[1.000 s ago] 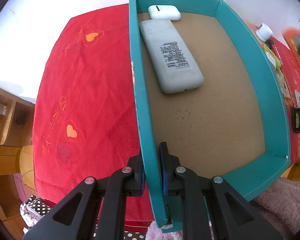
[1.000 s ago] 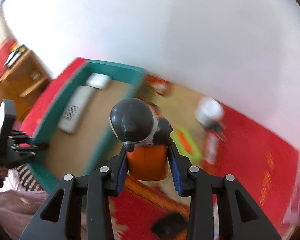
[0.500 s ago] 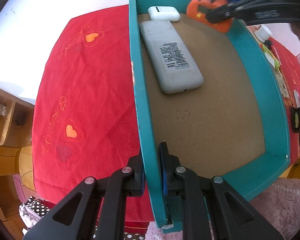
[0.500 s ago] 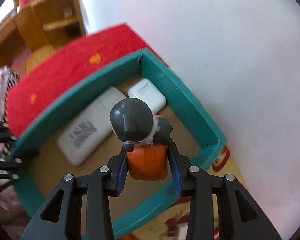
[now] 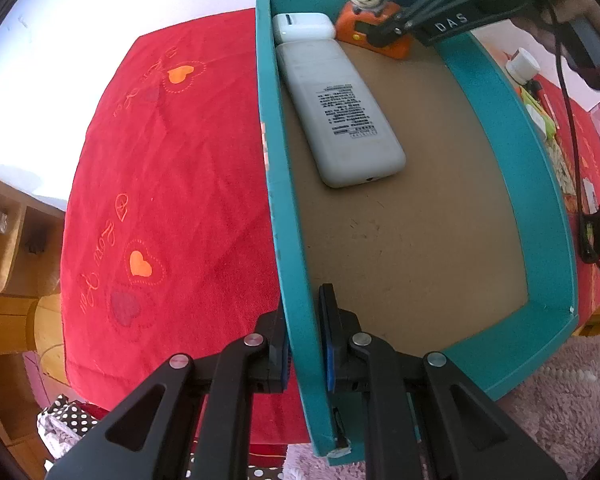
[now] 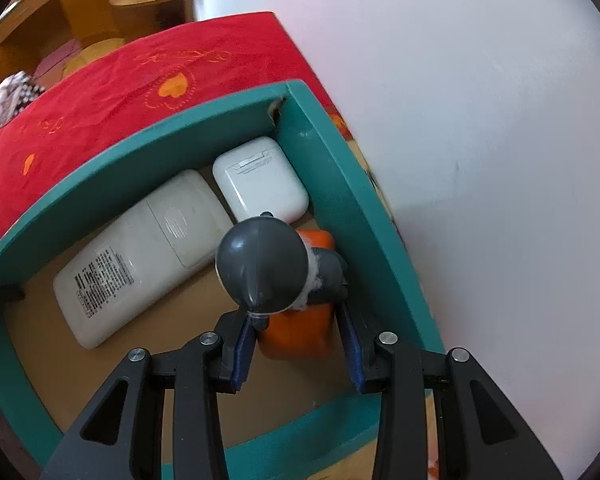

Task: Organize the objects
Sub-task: 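Lift the monkey clock into the teal box next to the earbud case and release, then withdraw the open right gripper and reach to the white charger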

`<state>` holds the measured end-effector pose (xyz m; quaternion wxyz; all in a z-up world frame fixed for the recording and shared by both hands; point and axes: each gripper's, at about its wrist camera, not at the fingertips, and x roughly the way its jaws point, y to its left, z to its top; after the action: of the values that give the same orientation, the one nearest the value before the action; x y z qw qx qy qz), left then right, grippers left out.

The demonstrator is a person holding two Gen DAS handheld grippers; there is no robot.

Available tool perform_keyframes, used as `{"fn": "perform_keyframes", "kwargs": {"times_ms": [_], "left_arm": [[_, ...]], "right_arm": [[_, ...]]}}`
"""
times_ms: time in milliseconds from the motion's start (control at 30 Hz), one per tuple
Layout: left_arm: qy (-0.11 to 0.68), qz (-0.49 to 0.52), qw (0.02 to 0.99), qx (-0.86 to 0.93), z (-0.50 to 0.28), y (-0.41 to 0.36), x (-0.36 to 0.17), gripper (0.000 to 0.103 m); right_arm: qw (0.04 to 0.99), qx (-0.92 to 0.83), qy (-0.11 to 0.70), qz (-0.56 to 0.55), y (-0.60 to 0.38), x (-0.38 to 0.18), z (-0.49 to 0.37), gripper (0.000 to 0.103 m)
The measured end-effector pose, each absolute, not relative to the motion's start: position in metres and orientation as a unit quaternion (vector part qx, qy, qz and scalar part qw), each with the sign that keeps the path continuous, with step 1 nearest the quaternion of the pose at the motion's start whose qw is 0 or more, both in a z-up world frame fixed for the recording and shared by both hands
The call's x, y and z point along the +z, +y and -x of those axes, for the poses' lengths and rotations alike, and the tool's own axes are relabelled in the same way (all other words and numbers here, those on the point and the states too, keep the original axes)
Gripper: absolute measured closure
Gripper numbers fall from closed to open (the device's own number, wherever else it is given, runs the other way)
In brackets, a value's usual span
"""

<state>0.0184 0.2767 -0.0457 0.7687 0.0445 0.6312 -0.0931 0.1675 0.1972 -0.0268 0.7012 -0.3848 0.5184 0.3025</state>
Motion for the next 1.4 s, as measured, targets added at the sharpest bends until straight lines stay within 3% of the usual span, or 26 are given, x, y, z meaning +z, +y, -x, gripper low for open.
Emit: {"fn": "perform_keyframes", "kwargs": {"times_ms": [233, 700, 1400], "left_arm": [[0.632, -0.042, 0.768, -0.094, -0.019, 0.276, -0.046, 0.092], [0.632, -0.039, 0.768, -0.094, -0.019, 0.276, -0.047, 0.092], [0.624, -0.043, 0.775, -0.094, -0.011, 0.274, -0.046, 0.092]], "right_arm": [[0.695, 0.311, 0.513, 0.397, 0.196, -0.027, -0.166, 0.065], [0.756, 0.281, 0.503, 0.310, 0.169, 0.006, -0.155, 0.059], [0.824, 0.216, 0.513, 0.106, 0.092, 0.064, -0.074, 0.058]]}}
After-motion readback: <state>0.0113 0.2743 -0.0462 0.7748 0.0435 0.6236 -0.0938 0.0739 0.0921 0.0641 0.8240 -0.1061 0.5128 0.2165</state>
